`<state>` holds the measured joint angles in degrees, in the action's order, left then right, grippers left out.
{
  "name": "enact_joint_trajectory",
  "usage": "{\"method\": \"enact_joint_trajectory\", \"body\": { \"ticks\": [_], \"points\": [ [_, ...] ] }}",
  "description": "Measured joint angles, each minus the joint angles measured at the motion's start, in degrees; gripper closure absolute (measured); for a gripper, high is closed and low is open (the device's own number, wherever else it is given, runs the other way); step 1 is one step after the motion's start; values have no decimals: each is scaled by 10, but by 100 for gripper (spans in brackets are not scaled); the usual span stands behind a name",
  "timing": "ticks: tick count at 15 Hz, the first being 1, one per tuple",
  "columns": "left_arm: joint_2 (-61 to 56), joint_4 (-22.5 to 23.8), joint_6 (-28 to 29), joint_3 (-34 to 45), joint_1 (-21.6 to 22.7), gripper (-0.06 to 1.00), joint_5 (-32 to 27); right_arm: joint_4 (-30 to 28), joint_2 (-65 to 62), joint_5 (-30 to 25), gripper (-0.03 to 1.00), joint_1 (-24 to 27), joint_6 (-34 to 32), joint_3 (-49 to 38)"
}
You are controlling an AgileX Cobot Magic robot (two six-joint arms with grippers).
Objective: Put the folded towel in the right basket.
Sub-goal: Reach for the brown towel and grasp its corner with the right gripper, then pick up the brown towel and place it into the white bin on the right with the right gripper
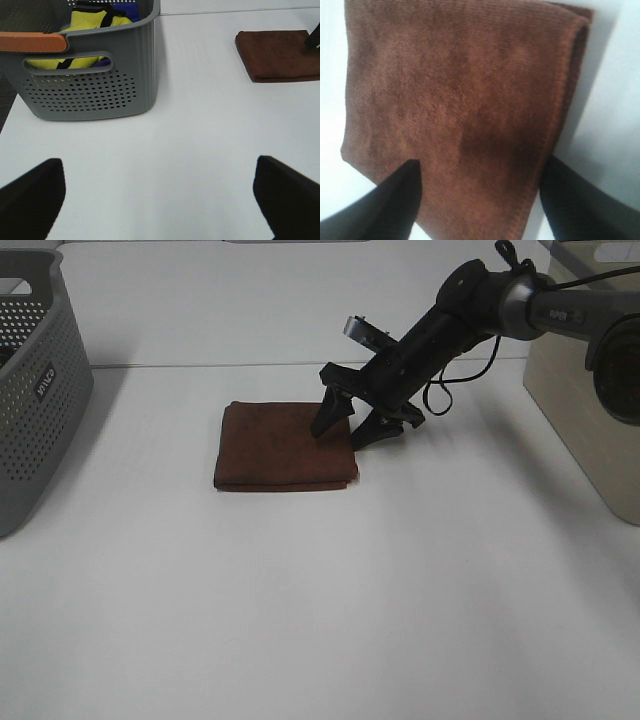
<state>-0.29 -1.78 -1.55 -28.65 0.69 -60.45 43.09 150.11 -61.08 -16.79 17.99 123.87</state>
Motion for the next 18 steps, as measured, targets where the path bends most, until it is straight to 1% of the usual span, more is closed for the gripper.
{"method": "enact_joint_trajectory", "body": {
  "ticks": [3,4,6,11,14,17,18],
  "points": [
    [0,0,0,0,0,-3,0,-1,6,17,54,-11,5,0],
    [0,0,0,0,0,-3,0,-3,9,21,74,-12,5,0],
    [0,0,0,0,0,-3,0,-5,10,22,89,-12,5,0],
    [0,0,0,0,0,-3,0,-13,-8,25,89,-13,7,-2],
    [0,0,0,0,0,-3,0,-23,-74,28,89,-13,24,-2],
    [0,0,0,0,0,-3,0,-66,-148,28,89,-10,27,-2],
    [0,0,0,0,0,-3,0,-72,-175,22,89,-5,27,-2]
  ]
}}
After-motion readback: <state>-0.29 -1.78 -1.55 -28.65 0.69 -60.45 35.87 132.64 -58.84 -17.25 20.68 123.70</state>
